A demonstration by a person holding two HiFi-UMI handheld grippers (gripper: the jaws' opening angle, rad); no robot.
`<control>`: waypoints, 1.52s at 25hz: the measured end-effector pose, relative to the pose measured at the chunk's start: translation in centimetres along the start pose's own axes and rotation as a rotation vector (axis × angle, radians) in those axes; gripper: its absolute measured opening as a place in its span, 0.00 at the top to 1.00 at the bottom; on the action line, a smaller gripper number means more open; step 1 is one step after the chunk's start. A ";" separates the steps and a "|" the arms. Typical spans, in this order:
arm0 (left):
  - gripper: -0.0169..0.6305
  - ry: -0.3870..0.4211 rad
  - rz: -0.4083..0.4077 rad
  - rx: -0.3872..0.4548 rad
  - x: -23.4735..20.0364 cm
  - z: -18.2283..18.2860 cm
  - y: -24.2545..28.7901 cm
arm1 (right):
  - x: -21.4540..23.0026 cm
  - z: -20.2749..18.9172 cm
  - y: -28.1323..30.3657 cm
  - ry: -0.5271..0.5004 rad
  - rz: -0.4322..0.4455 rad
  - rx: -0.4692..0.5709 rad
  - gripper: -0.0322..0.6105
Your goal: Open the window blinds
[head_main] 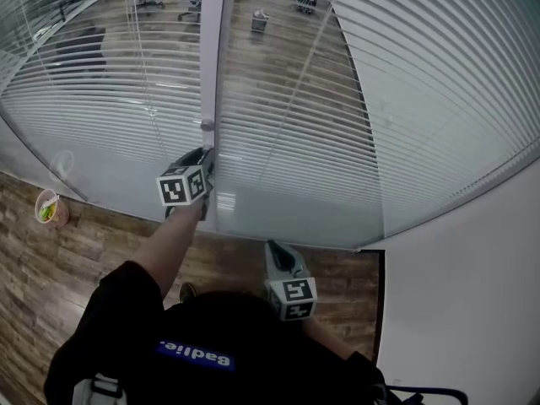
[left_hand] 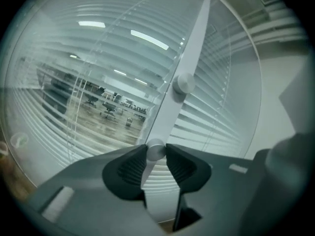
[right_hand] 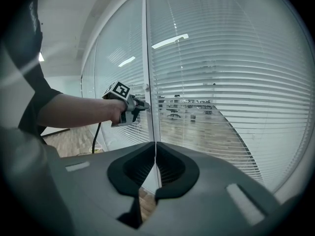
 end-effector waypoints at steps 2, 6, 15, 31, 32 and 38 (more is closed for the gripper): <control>0.78 0.082 0.027 -0.021 0.2 0.0 0.1 | 0.1 0.0 0.0 0.002 -0.001 -0.001 0.94; 0.78 0.221 0.072 -0.045 0.5 0.1 0.2 | 0.2 0.0 0.1 0.009 0.005 0.002 0.94; 0.78 0.506 0.152 -0.085 1.0 -0.1 0.7 | 0.0 0.1 0.5 0.002 0.015 0.006 0.94; 0.63 0.531 0.187 -0.013 1.5 0.2 -0.4 | 0.3 -0.5 0.6 0.005 0.049 0.012 0.91; 0.63 0.530 0.195 -0.003 1.6 0.3 -0.9 | 0.3 -0.5 0.6 0.003 0.059 0.011 0.91; 0.76 0.503 0.236 0.064 2.6 -0.7 -6.4 | 0.1 -2.1 0.9 0.019 0.137 0.016 0.93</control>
Point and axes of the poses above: the fingertips, and each gripper's own axes: y forward along the fingers, x to its right, z out of its top, the point moved 5 cm from there along -y, backward along the fingers, and after that the axes turned 6 degrees about -x, right-handed, at the moved point
